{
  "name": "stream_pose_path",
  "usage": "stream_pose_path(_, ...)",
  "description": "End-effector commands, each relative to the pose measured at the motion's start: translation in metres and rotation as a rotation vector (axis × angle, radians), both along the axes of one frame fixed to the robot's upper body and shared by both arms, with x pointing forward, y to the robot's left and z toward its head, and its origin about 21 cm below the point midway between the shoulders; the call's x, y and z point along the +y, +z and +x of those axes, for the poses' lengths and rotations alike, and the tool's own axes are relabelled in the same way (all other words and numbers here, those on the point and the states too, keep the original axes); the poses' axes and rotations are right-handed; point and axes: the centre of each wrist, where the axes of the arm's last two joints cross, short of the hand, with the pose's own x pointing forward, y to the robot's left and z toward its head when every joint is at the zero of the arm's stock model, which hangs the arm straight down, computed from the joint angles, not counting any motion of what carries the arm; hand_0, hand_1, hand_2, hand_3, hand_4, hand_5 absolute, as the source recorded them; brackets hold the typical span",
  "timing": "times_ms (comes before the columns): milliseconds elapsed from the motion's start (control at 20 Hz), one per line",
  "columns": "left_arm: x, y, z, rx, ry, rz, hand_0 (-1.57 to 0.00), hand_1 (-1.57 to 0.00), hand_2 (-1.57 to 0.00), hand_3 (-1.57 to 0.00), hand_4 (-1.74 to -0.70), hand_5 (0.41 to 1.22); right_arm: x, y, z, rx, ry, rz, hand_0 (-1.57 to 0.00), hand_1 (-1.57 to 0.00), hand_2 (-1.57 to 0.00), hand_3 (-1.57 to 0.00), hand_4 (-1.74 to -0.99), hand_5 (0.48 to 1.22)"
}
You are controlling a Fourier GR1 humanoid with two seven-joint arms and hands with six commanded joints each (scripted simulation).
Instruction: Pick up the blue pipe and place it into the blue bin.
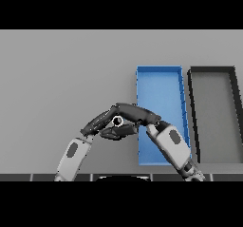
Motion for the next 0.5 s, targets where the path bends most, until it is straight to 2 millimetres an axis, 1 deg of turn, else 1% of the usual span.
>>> stream_pose_path(0, -0.001, 0.001, 0.001, 0.004, 0.009, 0.017, -0.06, -0.06, -0.06, -0.05, -0.96, 0.538, 0.001, -0.002, 0.001, 0.010, 0.004, 0.008, -1.57, -1.57, -1.57, -1.57, -1.741, 1.220)
stream_pose_path(100, 0.002, -0.001, -0.001, -0.008, 0.014, 0.018, -0.04, -0.04, -0.04, -0.03, -0.94, 0.495, 0.003, 0.002, 0.000, 0.040, 0.023, 0.058, -1.57, -1.57, -1.57, -1.57, -1.741, 1.220)
stream_pose_path(150, -0.003, 0.001, 0.002, 0.000, 0.022, 0.035, -0.03, -0.03, -0.03, -0.03, -0.93, 0.484, 0.002, 0.005, 0.001, 0.069, 0.038, 0.082, -1.57, -1.57, -1.57, -1.57, -1.741, 1.220)
stream_pose_path(200, 0.000, -0.001, -0.001, -0.003, 0.019, 0.024, -0.03, -0.02, -0.02, -0.02, -0.92, 0.482, 0.002, 0.011, 0.002, 0.082, 0.035, 0.088, -1.57, -1.57, -1.57, -1.57, -1.741, 1.221)
stream_pose_path(250, 0.000, -0.004, -0.001, -0.002, 0.018, 0.029, -0.02, -0.02, -0.02, -0.02, -0.92, 0.474, 0.000, 0.019, 0.005, 0.118, 0.029, 0.090, -1.57, -1.57, -1.57, -1.57, -1.741, 1.221)
stream_pose_path(300, -0.001, -0.005, -0.002, 0.008, 0.009, 0.028, -0.02, -0.01, -0.01, -0.01, -0.91, 0.470, -0.002, 0.032, 0.006, 0.146, 0.036, 0.107, -1.57, -1.57, -1.57, -1.57, -1.741, 1.221)
stream_pose_path(400, -0.005, -0.003, -0.003, 0.008, 0.012, 0.033, -0.01, -0.01, -0.01, -0.01, -0.91, 0.456, -0.008, 0.053, 0.008, 0.155, 0.057, 0.151, -1.57, -1.57, -1.57, -1.57, -1.741, 1.221)
stream_pose_path(450, -0.002, -0.002, -0.001, 0.016, 0.015, 0.043, -0.01, -0.01, -0.01, -0.01, -0.91, 0.450, -0.010, 0.067, 0.012, 0.146, 0.064, 0.168, -1.57, -1.57, -1.57, -1.57, -1.741, 1.221)
